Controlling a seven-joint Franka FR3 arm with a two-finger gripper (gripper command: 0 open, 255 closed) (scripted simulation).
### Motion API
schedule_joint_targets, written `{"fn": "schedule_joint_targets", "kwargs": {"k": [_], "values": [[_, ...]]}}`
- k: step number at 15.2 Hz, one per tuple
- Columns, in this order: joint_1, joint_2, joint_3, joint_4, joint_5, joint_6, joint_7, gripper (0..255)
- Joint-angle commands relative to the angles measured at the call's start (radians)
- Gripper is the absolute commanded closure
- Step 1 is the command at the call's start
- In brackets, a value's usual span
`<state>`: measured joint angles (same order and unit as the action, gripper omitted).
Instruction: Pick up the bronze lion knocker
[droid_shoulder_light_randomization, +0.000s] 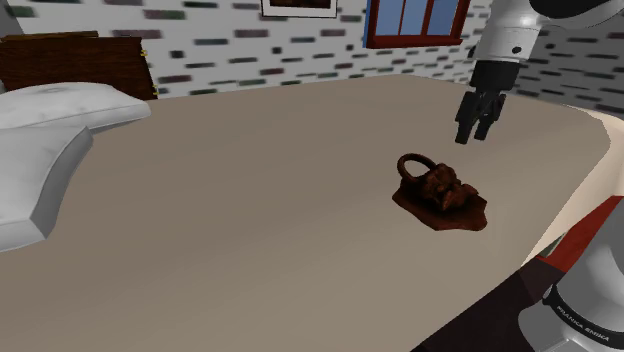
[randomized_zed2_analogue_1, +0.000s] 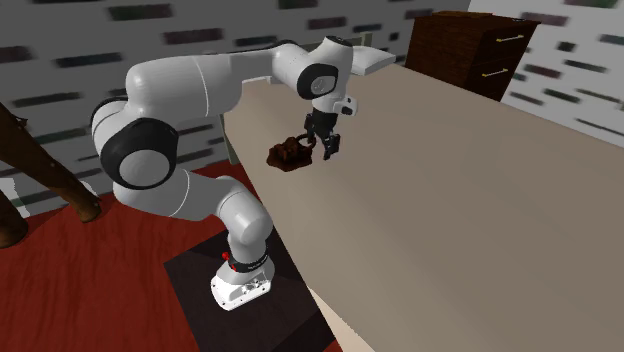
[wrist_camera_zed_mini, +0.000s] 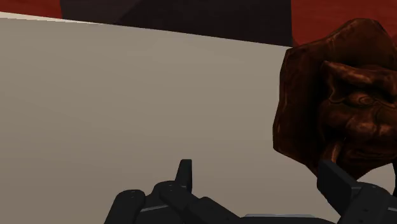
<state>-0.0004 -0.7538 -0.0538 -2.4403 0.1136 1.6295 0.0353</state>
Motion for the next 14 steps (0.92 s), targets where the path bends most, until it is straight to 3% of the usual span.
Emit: {"fn": "schedule_joint_targets", "kwargs": {"k": [1,5,9,14], "values": [[0.0,0.0,0.0,0.0,0.0,0.0,0.0,0],[-0.05,-0.132,0.215,-0.101,0.067,0.151,0.368,0],[-0.129,-0.167,0.465,-0.114,0.107,0.282,0.737,0],[-0.121,-0.172,0.485,-0.181,0.125,0.344,0.739,0]]}}
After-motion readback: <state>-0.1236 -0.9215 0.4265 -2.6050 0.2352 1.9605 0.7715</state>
